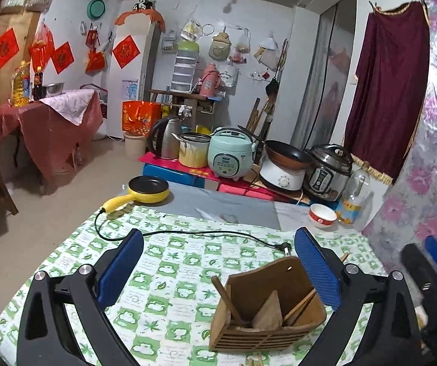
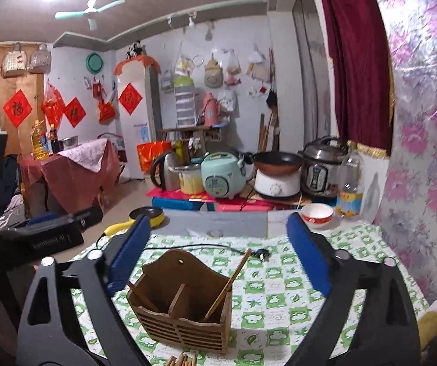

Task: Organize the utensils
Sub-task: 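Lift both chopsticks over the wooden holder and open both tools to drop them in, then move both open tools back down to the chopstick pile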

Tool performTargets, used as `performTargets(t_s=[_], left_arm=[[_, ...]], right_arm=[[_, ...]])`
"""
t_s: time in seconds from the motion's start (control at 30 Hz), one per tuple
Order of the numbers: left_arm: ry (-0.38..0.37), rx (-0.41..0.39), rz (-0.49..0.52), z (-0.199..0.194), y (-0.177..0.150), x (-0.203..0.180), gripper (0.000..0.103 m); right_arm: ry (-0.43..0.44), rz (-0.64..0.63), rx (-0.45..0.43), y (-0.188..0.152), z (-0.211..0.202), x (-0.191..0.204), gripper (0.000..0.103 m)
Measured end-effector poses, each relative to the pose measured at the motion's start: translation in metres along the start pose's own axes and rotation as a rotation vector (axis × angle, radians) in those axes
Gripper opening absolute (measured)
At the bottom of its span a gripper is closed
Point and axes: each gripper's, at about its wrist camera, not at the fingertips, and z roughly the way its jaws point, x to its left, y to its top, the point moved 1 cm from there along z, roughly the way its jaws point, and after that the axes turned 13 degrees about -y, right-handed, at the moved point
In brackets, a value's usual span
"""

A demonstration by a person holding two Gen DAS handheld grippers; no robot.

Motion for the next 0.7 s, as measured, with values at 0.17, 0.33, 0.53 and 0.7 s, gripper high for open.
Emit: performTargets(t_s=[0.17, 0.33, 0.53, 0.7], left_arm=[[0.064, -0.002, 0.056, -0.010, -0.013, -0.009, 0.097], [0.095, -0.009, 0.157, -0.021, -0.052, -0.011, 0.097], [0.054, 0.191, 0.126, -0.009, -0.131, 0.023, 0.097], [0.046, 0.223, 0.145, -0.027, -0.154, 0.032, 0.097]], right_arm=[[0.007, 0.015, -0.007, 0.000, -0.021, -0.006, 0.097], [0.037, 0.019, 0.009, -0.004, -0.032, -0.008, 0.097], [0.093, -0.005, 0.099, -0.025, -0.025, 0.010, 0.097], [0.069, -0.075, 0.115, -0.078, -0.035, 0.012, 0.097]])
